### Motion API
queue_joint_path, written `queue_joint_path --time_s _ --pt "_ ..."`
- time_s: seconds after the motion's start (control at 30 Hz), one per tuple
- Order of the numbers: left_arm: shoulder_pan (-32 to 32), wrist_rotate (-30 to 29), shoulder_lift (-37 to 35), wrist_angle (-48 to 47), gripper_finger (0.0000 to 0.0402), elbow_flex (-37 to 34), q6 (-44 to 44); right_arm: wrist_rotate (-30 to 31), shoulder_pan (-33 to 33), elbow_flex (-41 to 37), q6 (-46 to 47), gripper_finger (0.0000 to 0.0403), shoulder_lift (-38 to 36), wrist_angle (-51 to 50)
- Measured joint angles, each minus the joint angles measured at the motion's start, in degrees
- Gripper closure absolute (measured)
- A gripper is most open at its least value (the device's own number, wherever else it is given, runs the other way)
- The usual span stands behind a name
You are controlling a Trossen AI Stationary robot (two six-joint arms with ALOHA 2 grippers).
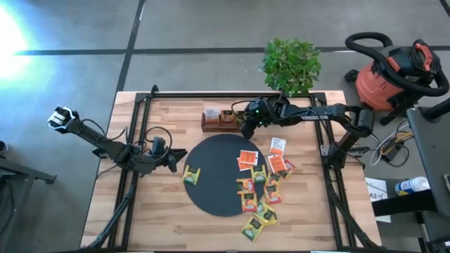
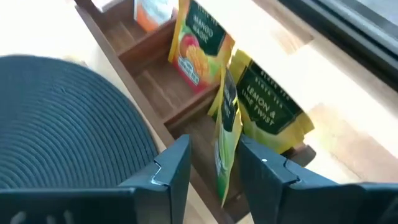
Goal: Pick & Place Tea
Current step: Put the yellow tea bag into the right section of the brown wooden organizer
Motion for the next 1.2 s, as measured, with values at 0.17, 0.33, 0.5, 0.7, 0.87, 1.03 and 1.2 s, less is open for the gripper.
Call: queue_joint_path --time_s 0.17,0.33,0.5,0.7,0.87,1.03,1.2 --pt "0.0 0.0 0.0 0.0 0.0312 0.0 0.0 0.0 0.1 4.1 -1.2 0.0273 0.0 -3.2" --pt "0.0 0.0 0.0 -0.3 0.0312 0.0 0.1 0.0 -0.6 9.6 -3.5 0.0271 0.1 -9.6" --pt "0.0 0.0 0.0 -0.3 0.0312 0.0 1.3 -0.7 -2.8 15.9 -0.4 0.0271 0.8 -20.7" --pt "0.0 -0.7 0.0 -0.3 0.0312 0.0 2.6 -6.1 -4.7 25.7 -0.4 0.0271 7.1 -33.4" --pt "0.0 -0.7 0.0 -0.3 0.0312 0.0 2.0 -6.5 -3.8 36.2 -3.5 0.0272 14.9 -42.0" --pt "0.0 -0.7 0.0 -0.3 0.0312 0.0 0.3 -6.2 -3.5 46.0 -5.1 0.0273 20.9 -50.4" --pt "0.0 -0.7 0.0 -0.3 0.0312 0.0 0.1 -6.0 -3.5 54.1 -7.4 0.0276 26.2 -58.1"
